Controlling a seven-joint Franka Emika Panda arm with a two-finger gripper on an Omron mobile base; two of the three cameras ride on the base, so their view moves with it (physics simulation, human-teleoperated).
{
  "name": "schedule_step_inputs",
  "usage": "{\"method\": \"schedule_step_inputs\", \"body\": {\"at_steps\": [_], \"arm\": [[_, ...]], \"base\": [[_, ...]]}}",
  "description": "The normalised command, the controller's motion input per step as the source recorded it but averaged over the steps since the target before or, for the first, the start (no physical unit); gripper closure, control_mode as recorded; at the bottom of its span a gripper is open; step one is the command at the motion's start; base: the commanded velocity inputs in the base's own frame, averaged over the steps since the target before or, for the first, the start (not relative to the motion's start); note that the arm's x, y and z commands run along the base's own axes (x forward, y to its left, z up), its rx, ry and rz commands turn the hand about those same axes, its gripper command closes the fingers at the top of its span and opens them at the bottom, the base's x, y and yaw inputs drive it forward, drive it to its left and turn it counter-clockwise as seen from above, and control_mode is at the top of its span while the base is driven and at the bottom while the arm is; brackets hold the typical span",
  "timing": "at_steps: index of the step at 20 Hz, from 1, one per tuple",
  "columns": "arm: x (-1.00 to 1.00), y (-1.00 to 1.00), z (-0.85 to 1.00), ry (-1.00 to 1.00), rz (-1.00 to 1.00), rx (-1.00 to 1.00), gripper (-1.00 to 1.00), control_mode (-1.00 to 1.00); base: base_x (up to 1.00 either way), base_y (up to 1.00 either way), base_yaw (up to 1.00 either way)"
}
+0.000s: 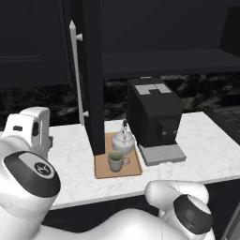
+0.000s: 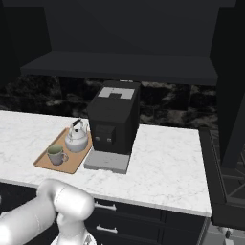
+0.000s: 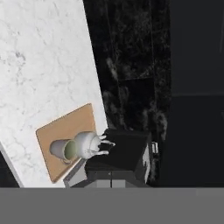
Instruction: Pick the kettle from the counter and place it on the tray. Then pick the mug from the cabinet and place it on the tray. Then close the cabinet doors.
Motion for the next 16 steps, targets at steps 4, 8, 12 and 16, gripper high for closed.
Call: {"method": "schedule_step_inputs", "body": {"at_steps": [4, 8, 12, 16], "arm": [[0.93, 0.22, 0.00, -0.01, -0.02, -0.44, 1.00, -1.00], [0.50, 0.33, 0.00, -0.16, 0.00, -0.28, 1.00, -1.00], [0.39, 0.03, 0.00, -0.22, -0.03, -0.19, 1.00, -1.00], [0.10, -0.29, 0.13, -0.12, -0.06, -0.16, 1.00, -1.00]], "base": [[0.00, 0.00, 0.00], [0.00, 0.00, 0.00], [0.00, 0.00, 0.00], [0.00, 0.00, 0.00]]}}
